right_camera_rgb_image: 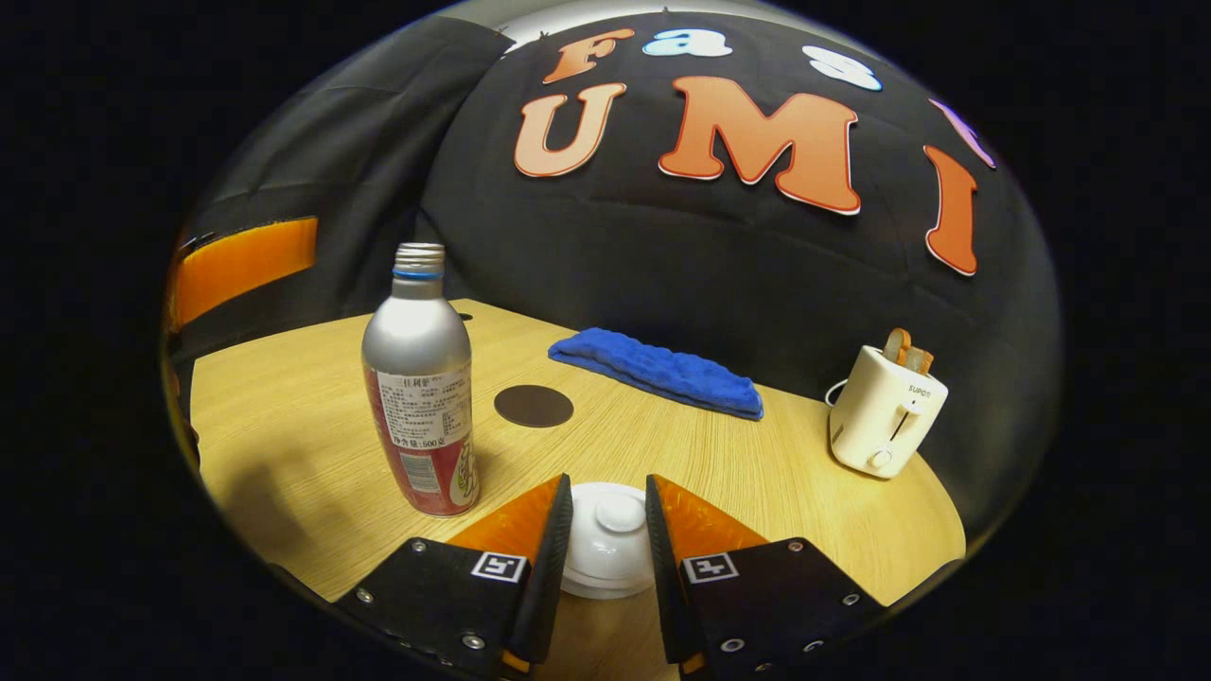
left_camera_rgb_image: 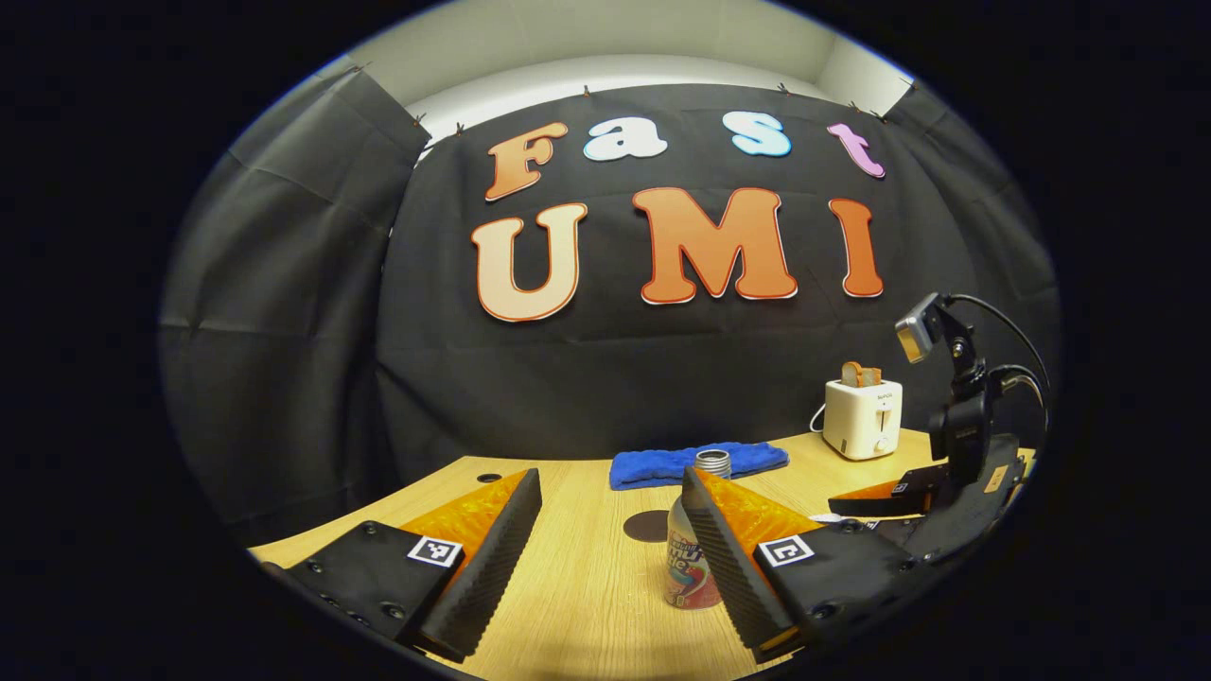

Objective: Open the teacup lid with one hand, grasp the water bottle and pour water into the teacup with the other hand; after pouring, place the water bottle on the coaster and then close the teacup lid.

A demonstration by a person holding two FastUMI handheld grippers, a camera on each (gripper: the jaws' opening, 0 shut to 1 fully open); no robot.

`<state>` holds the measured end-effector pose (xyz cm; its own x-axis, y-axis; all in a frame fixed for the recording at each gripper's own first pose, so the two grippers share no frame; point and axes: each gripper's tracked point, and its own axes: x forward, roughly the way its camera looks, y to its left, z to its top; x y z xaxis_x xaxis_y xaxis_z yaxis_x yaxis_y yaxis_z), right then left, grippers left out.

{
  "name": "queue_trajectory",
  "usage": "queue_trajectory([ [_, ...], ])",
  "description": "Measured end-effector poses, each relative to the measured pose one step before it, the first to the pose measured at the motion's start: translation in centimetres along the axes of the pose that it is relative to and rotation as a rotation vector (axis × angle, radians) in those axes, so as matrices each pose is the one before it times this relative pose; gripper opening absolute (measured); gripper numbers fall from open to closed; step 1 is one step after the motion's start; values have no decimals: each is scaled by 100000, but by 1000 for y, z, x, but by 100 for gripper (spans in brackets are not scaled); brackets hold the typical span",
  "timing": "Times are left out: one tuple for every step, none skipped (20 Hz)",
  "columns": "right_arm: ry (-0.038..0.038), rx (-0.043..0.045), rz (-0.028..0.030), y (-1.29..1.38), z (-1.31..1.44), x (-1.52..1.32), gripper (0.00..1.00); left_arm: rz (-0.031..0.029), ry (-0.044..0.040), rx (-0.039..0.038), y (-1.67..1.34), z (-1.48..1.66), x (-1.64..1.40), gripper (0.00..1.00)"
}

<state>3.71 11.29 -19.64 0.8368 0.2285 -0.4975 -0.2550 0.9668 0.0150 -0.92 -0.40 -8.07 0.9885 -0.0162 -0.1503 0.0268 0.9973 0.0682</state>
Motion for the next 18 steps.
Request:
queue_trajectory([
  [966, 875, 352, -37, -170, 58, 46, -107, -10, -253, -13, -67, -60, 100],
  [-89, 726, 328, 5, 72, 138, 46, -36, 216, -193, -60, -97, 36, 100],
  [238, 556, 301, 57, 8, -80, 46, -43, 167, -257, 4, -115, -33, 100],
  [50, 497, 274, 29, 11, 32, 46, 78, 230, -93, -49, -21, 40, 100],
  [183, 383, 330, 75, 8, -33, 46, 136, 227, -38, 54, -137, -93, 100],
  [254, 444, 278, 71, -80, -40, 46, -23, 213, -83, -6, -88, 17, 98],
  [318, 84, 381, 104, -3, -34, 46, 4, 129, -234, -1, -71, 17, 98],
  [416, -58, 153, -46, -35, 52, 46, -83, 102, -291, 17, 67, 9, 98],
  [-218, -956, 394, 33, 197, 7, 46, -14, 49, -103, -87, -121, -85, 98],
  [365, 553, -771, -245, -101, -107, 46, -63, 89, -63, -62, 28, -50, 100],
  [42, 981, -383, -11, -55, 264, 41, -92, -120, -5, 1, 12, -129, 100],
  [-36, 562, -580, -198, 130, -67, 34, -1, -236, -64, 33, 80, 2, 100],
  [403, 1624, -179, -161, -54, 77, 35, 3, -143, -60, 25, 95, -57, 98],
  [344, 1222, 444, 47, -66, 17, 29, 72, -156, 67, -26, 120, -187, 99],
  [41, 142, 419, 32, 30, -9, 27, 40, -7, -29, 2, -38, 65, 100],
  [-231, -345, 53, 18, 100, -47, 27, 12, 64, -92, 10, -27, -33, 100],
  [15, -201, -175, 2, -53, -23, 27, -8, 72, -106, 13, -103, -113, 100],
  [-420, -391, 155, -34, 113, 4, 24, -119, 140, -253, -53, -4, 11, 98],
])
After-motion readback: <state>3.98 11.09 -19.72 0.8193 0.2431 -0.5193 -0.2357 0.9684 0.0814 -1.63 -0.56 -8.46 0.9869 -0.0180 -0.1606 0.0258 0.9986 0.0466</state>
